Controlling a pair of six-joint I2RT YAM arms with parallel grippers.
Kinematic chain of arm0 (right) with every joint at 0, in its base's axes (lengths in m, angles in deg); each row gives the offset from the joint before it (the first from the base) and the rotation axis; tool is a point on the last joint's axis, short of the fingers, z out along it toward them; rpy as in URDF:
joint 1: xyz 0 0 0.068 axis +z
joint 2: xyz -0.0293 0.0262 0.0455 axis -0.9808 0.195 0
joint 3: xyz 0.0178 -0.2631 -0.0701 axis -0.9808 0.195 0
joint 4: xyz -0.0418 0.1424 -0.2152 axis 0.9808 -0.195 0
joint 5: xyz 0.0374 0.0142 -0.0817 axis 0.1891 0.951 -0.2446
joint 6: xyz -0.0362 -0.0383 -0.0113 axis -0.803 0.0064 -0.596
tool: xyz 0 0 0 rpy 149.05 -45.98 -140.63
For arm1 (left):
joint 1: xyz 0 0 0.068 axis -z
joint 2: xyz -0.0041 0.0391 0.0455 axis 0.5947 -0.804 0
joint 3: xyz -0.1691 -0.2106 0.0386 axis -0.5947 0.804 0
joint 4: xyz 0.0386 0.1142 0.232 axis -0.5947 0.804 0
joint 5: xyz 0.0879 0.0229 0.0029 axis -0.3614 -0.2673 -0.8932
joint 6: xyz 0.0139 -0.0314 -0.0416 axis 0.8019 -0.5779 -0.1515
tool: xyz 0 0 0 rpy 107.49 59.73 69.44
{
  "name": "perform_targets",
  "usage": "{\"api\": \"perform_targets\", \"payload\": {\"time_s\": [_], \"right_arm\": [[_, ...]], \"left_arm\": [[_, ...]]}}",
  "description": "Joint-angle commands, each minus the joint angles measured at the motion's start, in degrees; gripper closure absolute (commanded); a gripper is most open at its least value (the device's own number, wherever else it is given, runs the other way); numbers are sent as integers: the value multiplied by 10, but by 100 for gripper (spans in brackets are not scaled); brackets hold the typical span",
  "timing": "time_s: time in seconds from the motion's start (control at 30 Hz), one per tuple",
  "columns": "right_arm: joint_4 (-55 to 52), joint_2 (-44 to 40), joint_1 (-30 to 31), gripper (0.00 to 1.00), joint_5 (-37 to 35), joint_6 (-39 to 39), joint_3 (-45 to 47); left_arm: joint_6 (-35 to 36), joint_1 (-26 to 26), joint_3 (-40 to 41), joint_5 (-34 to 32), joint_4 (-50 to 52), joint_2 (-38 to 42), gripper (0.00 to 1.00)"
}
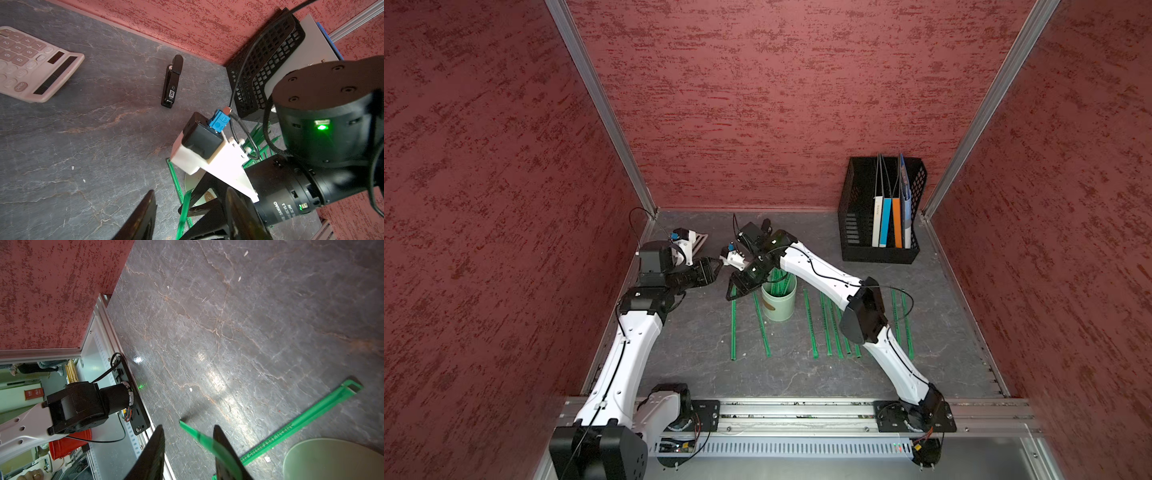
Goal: Take the straws out of the storage container
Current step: Place the straw at the center of the board, then pick up the container from the center of the board.
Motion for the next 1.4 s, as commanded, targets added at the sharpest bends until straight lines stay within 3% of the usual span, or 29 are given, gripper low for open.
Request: {"api": "perform_targets", "payload": {"time_s": [0.0,0.4,0.57,0.7,0.83,1.0,1.1,1.37], "right_arm": [[16,-39,0,62,-19,2,-14],[29,-65,0,58,-35,10,-15],[38,-117,0,59,-60,15,-4],[53,-196,0,59,-115,17,41],[55,-286,0,62,-217,25,131],[106,-405,-1,62,-319,49,315],[147,-466,-12,60,-334,79,408],[148,-517,-39,59,-349,105,485]], "left_arm": [[3,-6,6,11,-8,12,46],[5,-29,-4,10,7,36,46],[-1,-37,-11,32,2,32,44],[-20,-36,-10,63,-24,15,44],[-48,-28,7,84,-68,5,42],[-58,39,6,80,-101,-33,40],[-42,91,-9,66,-99,-66,38],[12,176,-88,35,-32,-163,36]]}}
